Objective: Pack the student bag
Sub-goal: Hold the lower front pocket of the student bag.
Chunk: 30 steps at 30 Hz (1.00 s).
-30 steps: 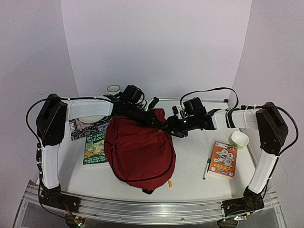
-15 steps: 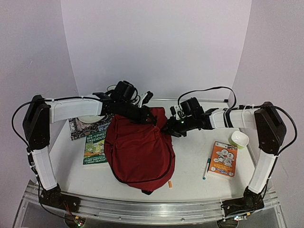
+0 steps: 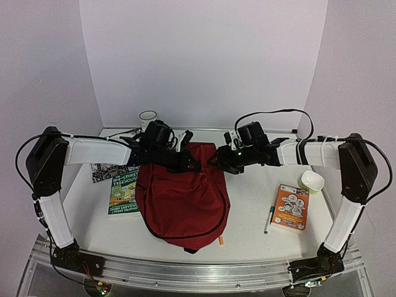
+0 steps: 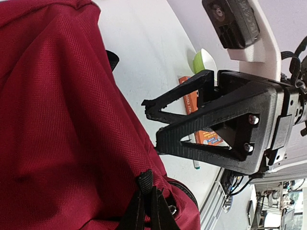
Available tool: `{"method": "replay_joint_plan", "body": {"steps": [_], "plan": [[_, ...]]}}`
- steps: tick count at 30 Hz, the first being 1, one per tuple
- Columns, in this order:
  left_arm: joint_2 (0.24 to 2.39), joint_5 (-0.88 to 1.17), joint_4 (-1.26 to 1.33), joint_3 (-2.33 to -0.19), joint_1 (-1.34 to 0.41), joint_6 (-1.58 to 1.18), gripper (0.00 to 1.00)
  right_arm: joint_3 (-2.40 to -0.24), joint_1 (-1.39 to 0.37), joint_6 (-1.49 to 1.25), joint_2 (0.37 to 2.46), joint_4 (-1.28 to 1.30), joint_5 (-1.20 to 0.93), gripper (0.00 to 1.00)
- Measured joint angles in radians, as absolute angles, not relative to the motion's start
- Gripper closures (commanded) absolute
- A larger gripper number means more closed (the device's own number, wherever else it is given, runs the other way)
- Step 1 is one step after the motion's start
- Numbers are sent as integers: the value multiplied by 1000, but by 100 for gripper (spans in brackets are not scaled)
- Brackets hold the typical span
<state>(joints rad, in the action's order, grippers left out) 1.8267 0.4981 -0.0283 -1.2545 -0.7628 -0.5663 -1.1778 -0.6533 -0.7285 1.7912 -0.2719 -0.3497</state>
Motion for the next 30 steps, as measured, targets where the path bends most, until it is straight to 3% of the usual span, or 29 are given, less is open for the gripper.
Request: {"method": "replay_joint_plan", "body": {"steps": [10,21,30], "plan": [[1825,503,77,-1207,-763,-639,93,-1187,-653,-787,1823,-313,-353,38],[1813,495,117,-1161,-763,-677,100,-1204,-658,-827,1861,-342,-380,38],[1800,477,132,-1130,-763,-688,100,-1209,-670,-838,1868,-355,-388,29]]}}
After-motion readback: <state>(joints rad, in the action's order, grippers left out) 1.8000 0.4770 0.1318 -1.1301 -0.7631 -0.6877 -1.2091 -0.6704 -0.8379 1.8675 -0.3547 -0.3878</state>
